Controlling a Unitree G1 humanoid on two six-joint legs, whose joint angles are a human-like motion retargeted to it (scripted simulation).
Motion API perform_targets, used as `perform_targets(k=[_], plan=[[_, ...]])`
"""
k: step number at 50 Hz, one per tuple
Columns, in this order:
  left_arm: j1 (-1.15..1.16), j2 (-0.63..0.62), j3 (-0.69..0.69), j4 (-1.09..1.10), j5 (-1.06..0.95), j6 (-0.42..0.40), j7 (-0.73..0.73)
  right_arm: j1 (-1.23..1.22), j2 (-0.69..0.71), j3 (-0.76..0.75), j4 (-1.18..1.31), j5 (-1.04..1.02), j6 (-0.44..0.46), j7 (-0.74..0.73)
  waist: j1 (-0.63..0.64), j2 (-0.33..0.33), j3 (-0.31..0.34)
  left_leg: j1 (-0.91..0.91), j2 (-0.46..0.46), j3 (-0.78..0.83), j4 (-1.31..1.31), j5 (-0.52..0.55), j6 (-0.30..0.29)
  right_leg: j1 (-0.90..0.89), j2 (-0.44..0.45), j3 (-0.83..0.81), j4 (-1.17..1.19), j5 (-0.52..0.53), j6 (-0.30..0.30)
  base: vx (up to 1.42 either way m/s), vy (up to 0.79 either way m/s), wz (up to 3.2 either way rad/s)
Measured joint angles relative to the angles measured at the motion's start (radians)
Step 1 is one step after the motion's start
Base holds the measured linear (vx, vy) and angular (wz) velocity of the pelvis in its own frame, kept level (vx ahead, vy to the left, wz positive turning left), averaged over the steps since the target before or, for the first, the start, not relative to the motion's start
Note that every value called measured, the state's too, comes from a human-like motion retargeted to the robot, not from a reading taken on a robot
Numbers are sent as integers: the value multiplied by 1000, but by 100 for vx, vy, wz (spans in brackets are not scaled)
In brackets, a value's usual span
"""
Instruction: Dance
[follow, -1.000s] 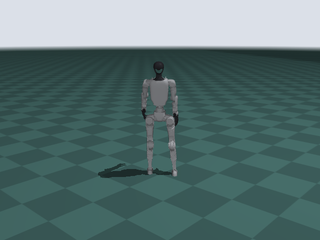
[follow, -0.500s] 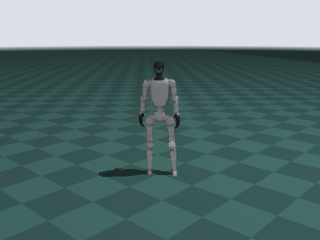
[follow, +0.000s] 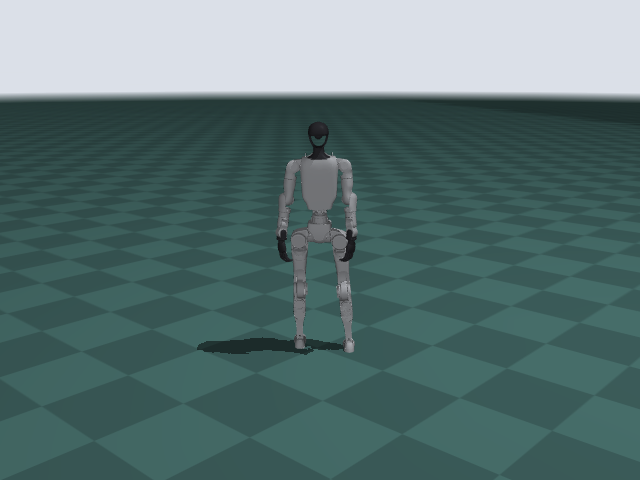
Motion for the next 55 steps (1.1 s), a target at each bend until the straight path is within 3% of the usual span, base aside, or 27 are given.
perform_targets(k=[8, 22, 55], plan=[[19, -26, 18, -12, -20, -4, 6, 8, 34, -40, -8, 113, -13, -2, 3, 1, 6, 5, 6, 14, -8, 4, -2, -4, 9, 10, -2, 5, -7, 0, 0, 0], [-25, -32, -78, -13, 82, 33, 29, -13, 12, 34, -21, -19, 44, 25, 12, 0, 12, -7, 0, 20, -5, 14, -1, -14, 9, 9, -1, 13, -13, 0, 0, 0], [-45, -21, -99, 4, 90, 25, 93, -22, 8, 52, -16, -5, 34, 17, 1, 7, 6, 8, -2, 14, -4, 19, 0, 13, 9, -2, -5, 7, -10, 0, 0, 0]])
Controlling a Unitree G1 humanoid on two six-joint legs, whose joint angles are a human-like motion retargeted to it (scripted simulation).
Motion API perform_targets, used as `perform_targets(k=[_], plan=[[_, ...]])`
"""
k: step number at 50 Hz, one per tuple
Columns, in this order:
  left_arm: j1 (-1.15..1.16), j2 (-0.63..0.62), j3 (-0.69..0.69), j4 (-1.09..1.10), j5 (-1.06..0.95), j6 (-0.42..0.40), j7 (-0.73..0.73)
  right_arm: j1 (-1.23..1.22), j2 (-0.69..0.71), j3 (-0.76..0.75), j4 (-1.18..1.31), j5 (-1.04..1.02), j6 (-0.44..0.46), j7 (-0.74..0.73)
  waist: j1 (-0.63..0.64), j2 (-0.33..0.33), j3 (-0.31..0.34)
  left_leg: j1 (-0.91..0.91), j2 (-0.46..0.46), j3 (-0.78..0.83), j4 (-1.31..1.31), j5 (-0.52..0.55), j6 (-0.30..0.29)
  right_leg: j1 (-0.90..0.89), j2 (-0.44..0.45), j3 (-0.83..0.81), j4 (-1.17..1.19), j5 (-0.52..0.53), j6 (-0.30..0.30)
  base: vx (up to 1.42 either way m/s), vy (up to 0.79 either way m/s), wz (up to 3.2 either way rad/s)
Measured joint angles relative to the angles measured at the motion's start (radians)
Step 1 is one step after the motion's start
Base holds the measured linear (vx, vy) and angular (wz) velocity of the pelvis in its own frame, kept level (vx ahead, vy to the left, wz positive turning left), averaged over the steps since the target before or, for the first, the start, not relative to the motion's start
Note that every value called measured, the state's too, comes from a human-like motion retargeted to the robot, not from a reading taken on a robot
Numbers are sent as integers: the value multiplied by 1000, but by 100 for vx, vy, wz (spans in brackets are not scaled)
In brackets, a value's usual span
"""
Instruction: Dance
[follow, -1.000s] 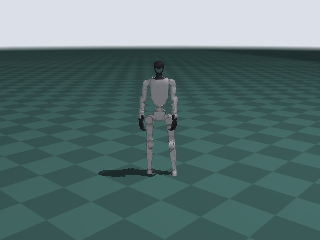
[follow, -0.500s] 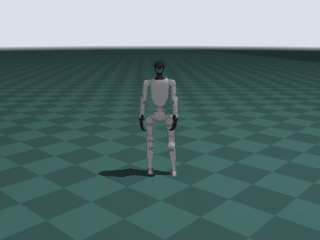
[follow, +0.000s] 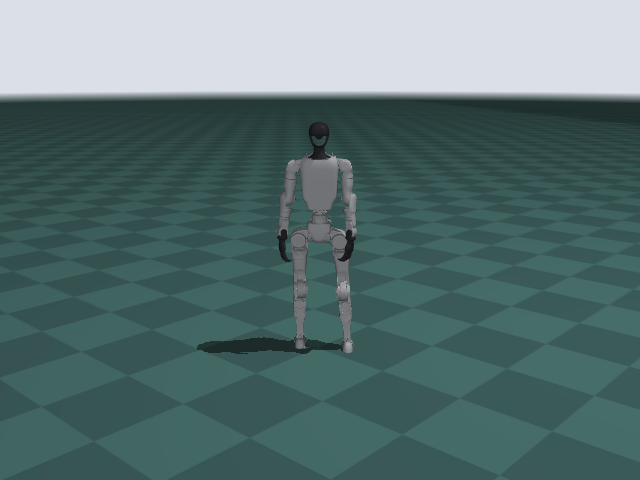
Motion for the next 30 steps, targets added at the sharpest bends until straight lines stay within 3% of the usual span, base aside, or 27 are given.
perform_targets(k=[10, 20, 30], plan=[[-69, 53, 11, 55, -15, -5, 54, -42, -33, 10, 61, 31, -2, -41, -10, 4, -7, 7, 2, -5, 2, -6, 2, -1, -10, 0, 3, -1, 17, 0, 0, 0], [-376, 275, -21, 76, -10, 11, 134, -246, -159, -21, 63, 115, -36, -202, -14, 0, -19, -2, 2, -8, 5, 1, 2, -8, -14, -4, 3, 4, 18, 0, 0, 0], [-601, 358, -62, 69, -30, -98, 179, -417, -241, 28, 24, 115, -120, -292, -24, 8, -36, 2, 5, -5, 0, 10, 0, -4, -13, -5, 3, 6, 18, 0, 0, 0]])
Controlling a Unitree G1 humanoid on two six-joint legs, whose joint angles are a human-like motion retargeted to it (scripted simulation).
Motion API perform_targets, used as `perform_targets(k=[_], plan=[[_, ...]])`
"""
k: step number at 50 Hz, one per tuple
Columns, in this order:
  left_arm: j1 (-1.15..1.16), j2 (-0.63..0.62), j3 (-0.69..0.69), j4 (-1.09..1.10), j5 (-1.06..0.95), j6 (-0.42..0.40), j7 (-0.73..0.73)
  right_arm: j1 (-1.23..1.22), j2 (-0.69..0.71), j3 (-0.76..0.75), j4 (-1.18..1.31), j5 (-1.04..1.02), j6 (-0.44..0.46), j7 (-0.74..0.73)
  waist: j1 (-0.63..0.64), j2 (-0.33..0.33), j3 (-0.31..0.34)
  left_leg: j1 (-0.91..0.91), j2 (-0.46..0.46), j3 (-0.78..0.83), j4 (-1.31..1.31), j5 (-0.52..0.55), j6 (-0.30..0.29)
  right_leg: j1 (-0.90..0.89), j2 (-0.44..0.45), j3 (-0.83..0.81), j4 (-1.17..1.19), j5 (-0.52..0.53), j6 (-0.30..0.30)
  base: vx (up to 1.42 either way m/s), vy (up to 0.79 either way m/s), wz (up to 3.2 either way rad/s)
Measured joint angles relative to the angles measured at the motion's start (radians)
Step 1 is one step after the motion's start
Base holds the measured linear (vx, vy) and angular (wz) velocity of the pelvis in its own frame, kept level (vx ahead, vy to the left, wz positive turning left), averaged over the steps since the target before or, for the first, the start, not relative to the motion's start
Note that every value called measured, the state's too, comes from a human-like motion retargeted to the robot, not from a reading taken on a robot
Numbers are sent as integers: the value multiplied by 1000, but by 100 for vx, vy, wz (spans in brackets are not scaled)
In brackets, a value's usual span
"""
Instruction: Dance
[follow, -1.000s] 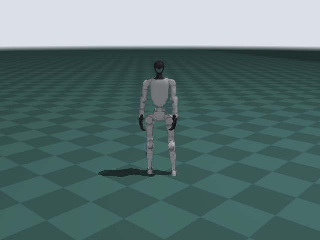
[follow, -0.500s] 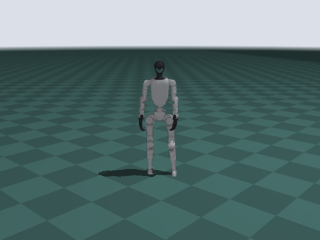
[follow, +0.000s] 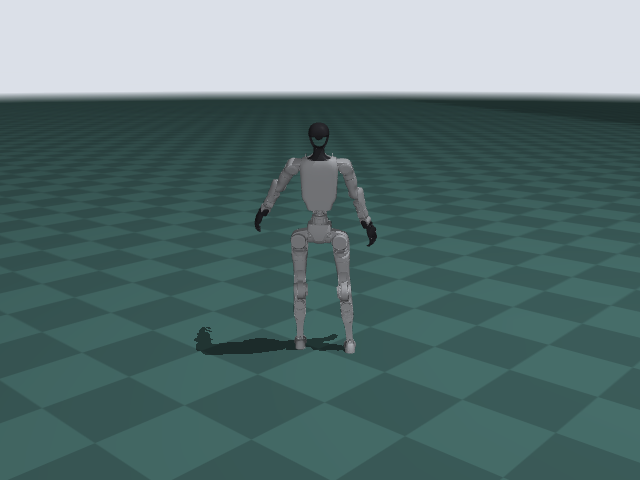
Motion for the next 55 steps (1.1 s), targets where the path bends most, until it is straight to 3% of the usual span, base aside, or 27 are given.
perform_targets(k=[5, 21, 27, 32, 34, 37, 42, 47, 50, 52, 55], plan=[[-27, -22, -45, 32, 32, -13, 23, -31, -8, 15, 37, 2, -25, -13, -1, -1, -3, 4, -3, -1, -1, 1, 1, 6, -3, -7, 0, -2, 0, 0, 0, 0], [82, -98, -27, 42, 110, 48, 35, 27, 17, -15, 89, -24, 26, 39, 5, -6, -4, 14, -5, 1, -1, -5, 4, 13, -3, -8, 1, -4, 3, 0, 0, 0], [101, -72, -18, 42, 111, 79, 12, 55, -7, -40, 111, -18, 58, 51, 10, -12, -3, 15, -7, -2, 1, -10, 5, 13, -5, -11, 1, -5, 4, 0, 0, 0], [33, 13, -41, 42, 79, 136, -9, -5, -93, -33, 126, 57, 145, -9, 9, -18, -8, 2, -9, -1, 9, -14, 5, -2, -8, -7, 6, -6, 11, -1, 0, -2], [-29, 44, -58, 42, 34, 135, -5, -83, -134, -21, 126, 108, 120, -75, 10, -18, -12, -10, -8, 1, 17, -15, 4, -18, -12, 0, 16, -5, 23, -7, -1, -11], [-170, 50, -122, 42, -78, 84, 25, -265, -197, 54, 126, 156, 15, -195, 19, -17, -17, -35, -4, 6, 35, -17, -1, -53, -23, 12, 45, -5, 42, -10, 4, -15], [-393, -110, -257, 42, -149, 2, 40, -610, -206, 290, 124, 59, -9, -303, 55, -20, -25, -59, -5, 16, 49, -16, -4, -116, -44, 20, 130, -21, 75, -9, 7, -11], [-498, -415, -353, 42, -133, -62, 23, -816, -14, 426, 61, -172, 25, -288, 126, -22, -25, -40, -16, 40, 21, -7, 4, -206, -31, 78, 307, -71, 118, -2, 5, -39], [-533, -558, -370, 42, -81, -81, 5, -883, 114, 435, 23, -328, 43, -229, 163, -25, -17, -14, -27, 62, -6, -9, 4, -259, -5, 113, 423, -107, 133, -2, 0, -44], [-564, -594, -357, 42, 8, -69, 40, -902, 161, 445, -8, -403, 65, -211, 185, -32, -3, 4, -34, 85, -13, -19, 5, -279, 15, 141, 477, -126, 133, 1, -8, -49], [-619, -552, -367, 31, 108, -54, 125, -889, 174, 450, -26, -424, 86, -383, 201, -44, 9, 12, -38, 88, -2, -35, 6, -281, 33, 163, 481, -128, 119, -2, -12, -37]])
